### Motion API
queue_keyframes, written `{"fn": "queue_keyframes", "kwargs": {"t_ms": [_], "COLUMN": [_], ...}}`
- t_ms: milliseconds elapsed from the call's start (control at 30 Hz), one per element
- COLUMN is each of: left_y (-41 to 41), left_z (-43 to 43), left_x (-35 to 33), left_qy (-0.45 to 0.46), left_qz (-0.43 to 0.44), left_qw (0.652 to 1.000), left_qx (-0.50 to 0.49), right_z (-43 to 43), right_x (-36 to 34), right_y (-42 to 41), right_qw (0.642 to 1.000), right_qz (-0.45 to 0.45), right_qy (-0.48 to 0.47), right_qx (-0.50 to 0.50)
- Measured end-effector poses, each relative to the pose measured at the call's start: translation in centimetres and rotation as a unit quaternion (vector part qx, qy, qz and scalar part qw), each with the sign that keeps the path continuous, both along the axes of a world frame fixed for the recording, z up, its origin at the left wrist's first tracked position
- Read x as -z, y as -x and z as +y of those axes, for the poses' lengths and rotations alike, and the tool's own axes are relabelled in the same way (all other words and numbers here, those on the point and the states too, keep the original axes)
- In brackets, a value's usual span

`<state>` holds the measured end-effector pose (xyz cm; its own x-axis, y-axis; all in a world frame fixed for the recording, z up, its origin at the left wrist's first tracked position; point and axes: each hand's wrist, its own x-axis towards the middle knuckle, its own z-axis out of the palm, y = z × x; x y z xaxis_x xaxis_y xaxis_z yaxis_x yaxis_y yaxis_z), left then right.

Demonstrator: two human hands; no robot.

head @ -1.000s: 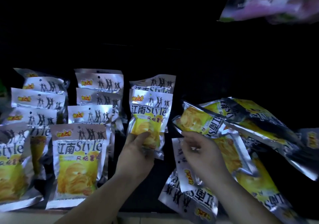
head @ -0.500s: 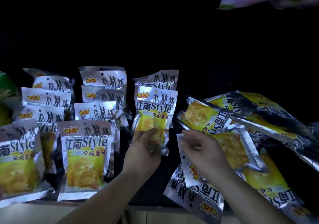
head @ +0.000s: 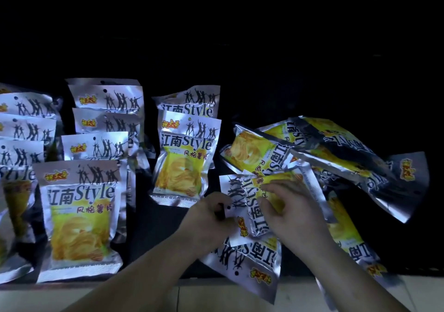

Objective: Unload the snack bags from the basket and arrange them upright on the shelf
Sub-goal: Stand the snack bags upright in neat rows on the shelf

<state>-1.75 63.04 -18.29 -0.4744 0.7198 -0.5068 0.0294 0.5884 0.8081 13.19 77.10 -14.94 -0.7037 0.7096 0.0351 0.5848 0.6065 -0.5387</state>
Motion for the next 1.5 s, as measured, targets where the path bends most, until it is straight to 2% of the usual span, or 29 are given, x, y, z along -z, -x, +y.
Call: {"fn": "queue_keyframes", "kwargs": {"t_ms": [100,233,367,600,667,733,833,900,933,1100,1233,1367,1500], "left_y": [-0.6,-0.2,0.9,5.4,6.4,7.3,8.8,9.2,9.1,7.2,6.1,5.6,5.0], "left_z": [0.7,1.6,2.3,0.4,0.0,-0.3,-1.2,-2.6,-3.3,-6.6,-7.1,-6.9,-6.9], "left_x": [0.5,-0.9,-5.4,-12.0,-13.0,-12.9,-11.3,-9.7,-8.7,-3.2,-1.2,-0.4,0.1], "left_qy": [-0.033,-0.074,-0.145,-0.193,-0.219,-0.235,-0.203,-0.165,-0.149,-0.038,0.006,0.019,0.027], "left_qz": [-0.013,0.046,0.109,0.137,0.158,0.181,0.345,0.434,0.447,0.415,0.328,0.341,0.362], "left_qw": [0.999,0.994,0.982,0.971,0.963,0.954,0.905,0.873,0.872,0.907,0.945,0.940,0.932], "left_qx": [-0.035,-0.063,-0.053,0.042,0.012,-0.047,-0.141,-0.145,-0.131,-0.061,-0.011,-0.017,-0.012], "right_z": [0.1,0.7,1.1,0.2,-0.8,-2.3,-3.9,-4.5,-4.8,-5.7,-6.2,-6.1,-6.3], "right_x": [0.5,0.0,-1.7,-5.5,-5.1,-4.6,-3.2,-2.5,-2.2,0.2,1.0,1.9,2.3], "right_y": [-0.4,-0.2,0.2,3.3,4.4,5.6,7.9,9.8,10.7,14.4,14.3,12.4,11.4], "right_qw": [1.000,1.000,0.999,0.976,0.963,0.954,0.946,0.946,0.949,0.942,0.949,0.969,0.957], "right_qz": [0.001,0.010,0.027,0.059,0.063,0.109,0.149,0.140,0.131,0.121,0.087,0.047,0.054], "right_qy": [-0.001,0.012,0.032,0.197,0.245,0.271,0.286,0.292,0.285,0.309,0.301,0.236,0.280], "right_qx": [-0.007,0.003,-0.002,-0.077,-0.092,-0.074,-0.014,0.004,0.005,0.053,0.002,-0.055,-0.059]}}
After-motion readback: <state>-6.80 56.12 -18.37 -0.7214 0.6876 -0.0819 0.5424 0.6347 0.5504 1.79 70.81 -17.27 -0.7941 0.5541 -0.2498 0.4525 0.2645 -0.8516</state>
